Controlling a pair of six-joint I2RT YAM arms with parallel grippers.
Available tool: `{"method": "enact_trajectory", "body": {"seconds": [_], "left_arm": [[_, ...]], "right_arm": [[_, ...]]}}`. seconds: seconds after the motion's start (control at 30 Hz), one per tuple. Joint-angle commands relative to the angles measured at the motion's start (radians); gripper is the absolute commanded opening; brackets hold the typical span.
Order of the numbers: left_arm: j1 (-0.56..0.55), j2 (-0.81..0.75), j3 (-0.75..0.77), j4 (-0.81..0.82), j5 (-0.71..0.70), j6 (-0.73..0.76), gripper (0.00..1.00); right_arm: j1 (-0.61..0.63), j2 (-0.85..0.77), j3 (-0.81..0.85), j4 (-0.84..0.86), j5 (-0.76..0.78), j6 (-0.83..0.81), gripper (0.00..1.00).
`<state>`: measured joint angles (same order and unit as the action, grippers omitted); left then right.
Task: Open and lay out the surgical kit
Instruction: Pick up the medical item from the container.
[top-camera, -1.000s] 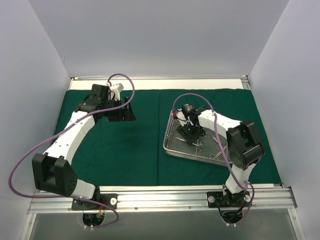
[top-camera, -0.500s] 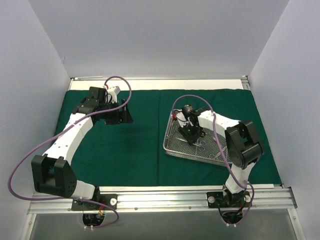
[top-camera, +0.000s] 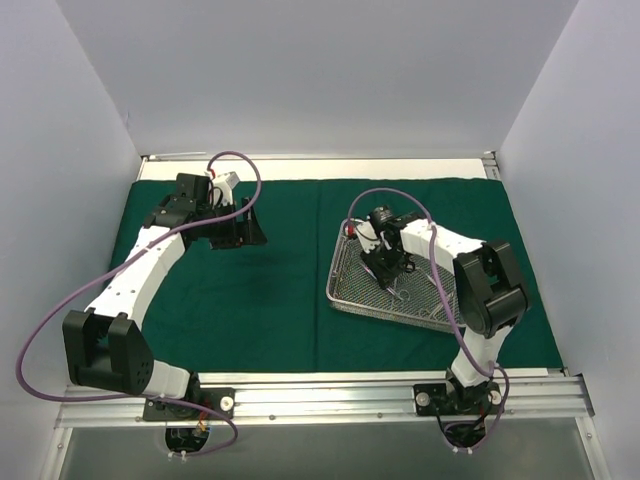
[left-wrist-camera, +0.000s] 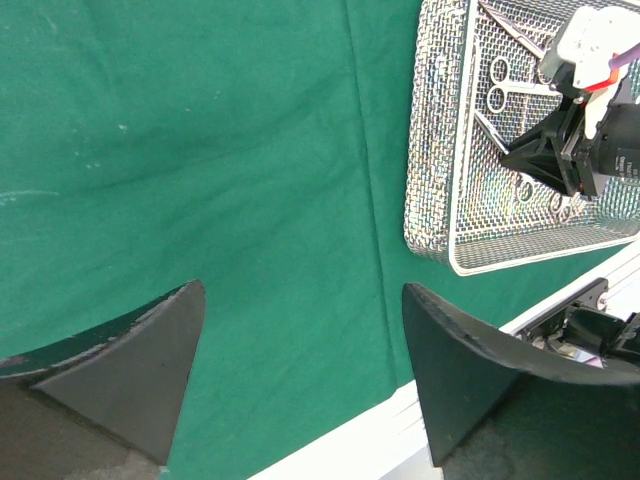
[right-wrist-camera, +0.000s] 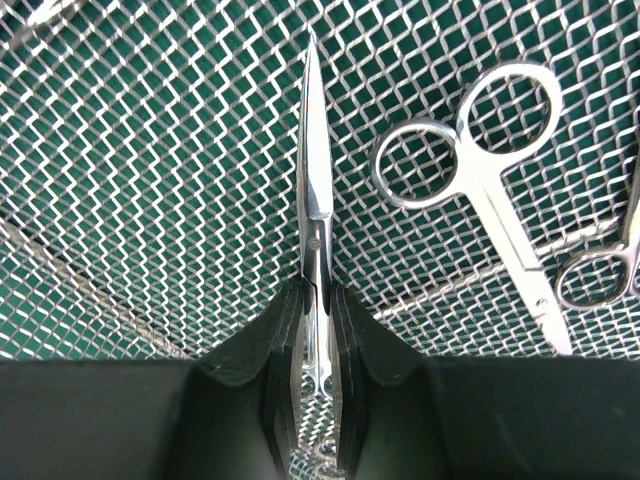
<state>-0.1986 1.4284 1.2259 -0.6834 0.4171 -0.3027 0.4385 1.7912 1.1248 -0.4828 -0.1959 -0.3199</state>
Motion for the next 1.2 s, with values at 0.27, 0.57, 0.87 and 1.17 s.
{"method": "enact_trajectory", "body": {"seconds": [0.27, 0.57, 0.87, 1.17], "left_arm": [[0.01, 0.043, 0.044, 0.044, 0.028, -0.053, 0.94], [0.01, 0.035, 0.041, 0.077, 0.02, -0.168, 0.94], [-0.136, 0.023, 0.038, 0.264, 0.152, -0.233, 0.92], [-0.341, 0.124, 0.072, 0.418, 0.132, -0.342, 0.78]], "right_arm": [[-0.006, -0.151, 0.089, -0.169, 0.113, 0.076, 0.0], [-0.003, -0.214, 0.203, -0.186, 0.073, 0.246, 0.0], [0.016, -0.158, 0.404, -0.149, -0.065, 0.596, 0.0], [0.034, -0.098, 0.538, -0.119, -0.122, 0.824, 0.0]]}}
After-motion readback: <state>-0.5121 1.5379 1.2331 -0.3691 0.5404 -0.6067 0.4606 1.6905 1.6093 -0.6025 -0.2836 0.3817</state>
